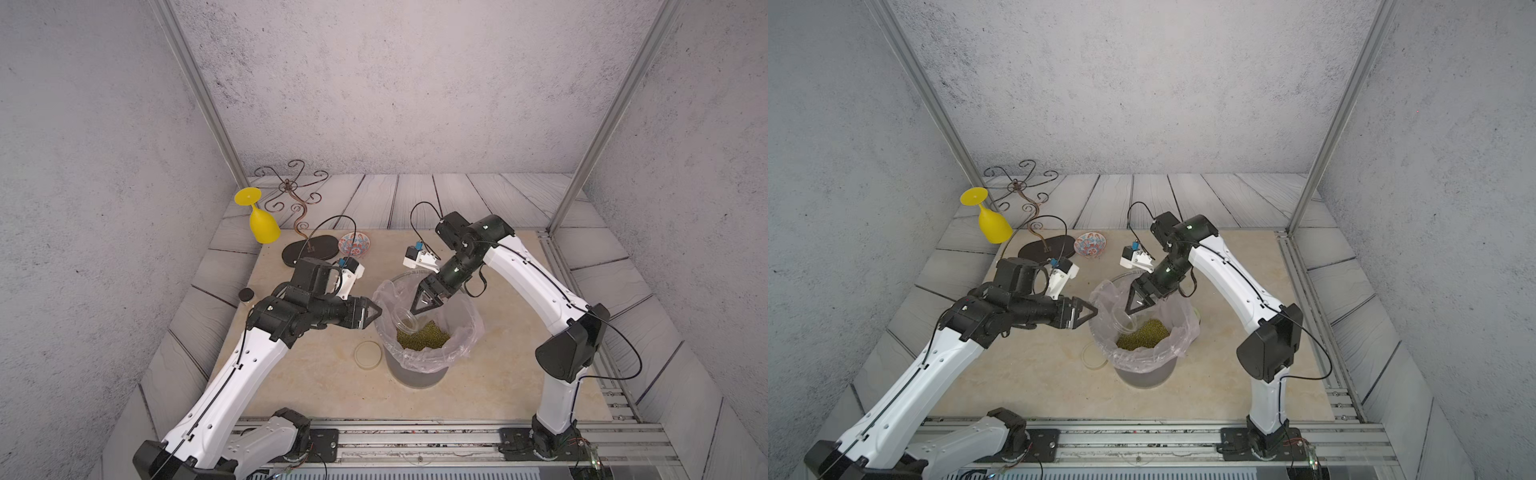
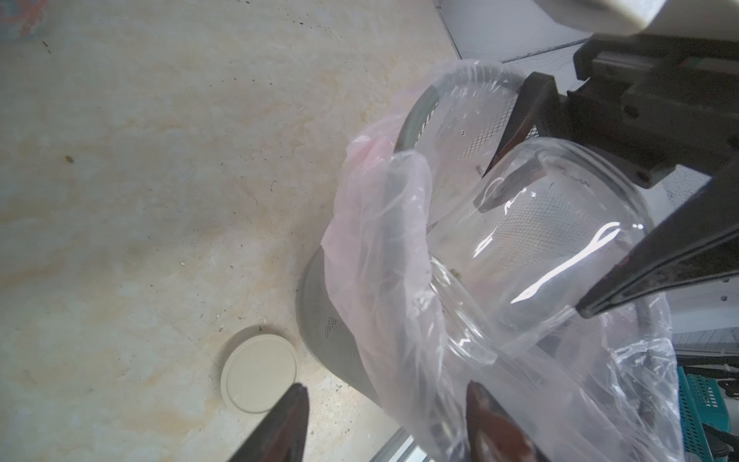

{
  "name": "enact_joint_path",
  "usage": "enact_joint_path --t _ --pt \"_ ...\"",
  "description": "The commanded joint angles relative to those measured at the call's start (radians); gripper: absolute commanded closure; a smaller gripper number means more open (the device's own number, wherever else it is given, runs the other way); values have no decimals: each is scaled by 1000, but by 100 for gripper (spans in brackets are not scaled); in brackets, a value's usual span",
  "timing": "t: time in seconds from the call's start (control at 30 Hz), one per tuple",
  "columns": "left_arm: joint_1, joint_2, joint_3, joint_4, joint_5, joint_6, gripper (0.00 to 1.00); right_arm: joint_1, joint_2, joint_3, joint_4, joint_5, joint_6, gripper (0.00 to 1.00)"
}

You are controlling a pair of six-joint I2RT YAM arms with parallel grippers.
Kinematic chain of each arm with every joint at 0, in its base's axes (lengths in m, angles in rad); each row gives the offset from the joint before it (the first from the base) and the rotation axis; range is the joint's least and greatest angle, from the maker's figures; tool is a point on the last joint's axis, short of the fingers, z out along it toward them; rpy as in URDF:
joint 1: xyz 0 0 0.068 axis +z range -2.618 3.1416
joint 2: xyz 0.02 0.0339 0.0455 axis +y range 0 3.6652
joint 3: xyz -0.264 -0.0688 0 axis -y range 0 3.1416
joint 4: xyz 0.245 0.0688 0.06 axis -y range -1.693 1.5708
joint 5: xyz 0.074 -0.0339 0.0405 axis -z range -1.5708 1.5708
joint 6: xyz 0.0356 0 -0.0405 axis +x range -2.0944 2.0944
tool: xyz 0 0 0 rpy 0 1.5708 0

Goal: Empty moldy mung beans from jars
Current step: Pour the moldy mung beans from the jar into the trash bin.

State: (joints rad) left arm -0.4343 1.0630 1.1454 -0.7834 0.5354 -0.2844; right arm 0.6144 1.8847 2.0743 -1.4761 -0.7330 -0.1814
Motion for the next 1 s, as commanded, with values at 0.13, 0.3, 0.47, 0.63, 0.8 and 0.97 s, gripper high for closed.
enact_joint_path --t 0.13,0.3,0.47,0.63,0.8,0.97 --pt "-3 -11 -10 -9 -16 17 36 -11 -133 79 9 57 39 30" --pt "-4 -7 -13 -9 -18 19 36 -11 -183 95 21 142 54 31" --pt "-3 -6 -19 1 -14 15 36 -11 -204 100 10 179 49 33" --pt "-3 -2 -22 7 -10 11 36 -11 -234 52 54 170 60 34" --pt "-3 -4 -20 5 -13 11 36 -11 -288 -46 162 138 89 35" --pt "-3 -2 -19 15 -11 6 36 -12 -345 -104 244 155 115 34"
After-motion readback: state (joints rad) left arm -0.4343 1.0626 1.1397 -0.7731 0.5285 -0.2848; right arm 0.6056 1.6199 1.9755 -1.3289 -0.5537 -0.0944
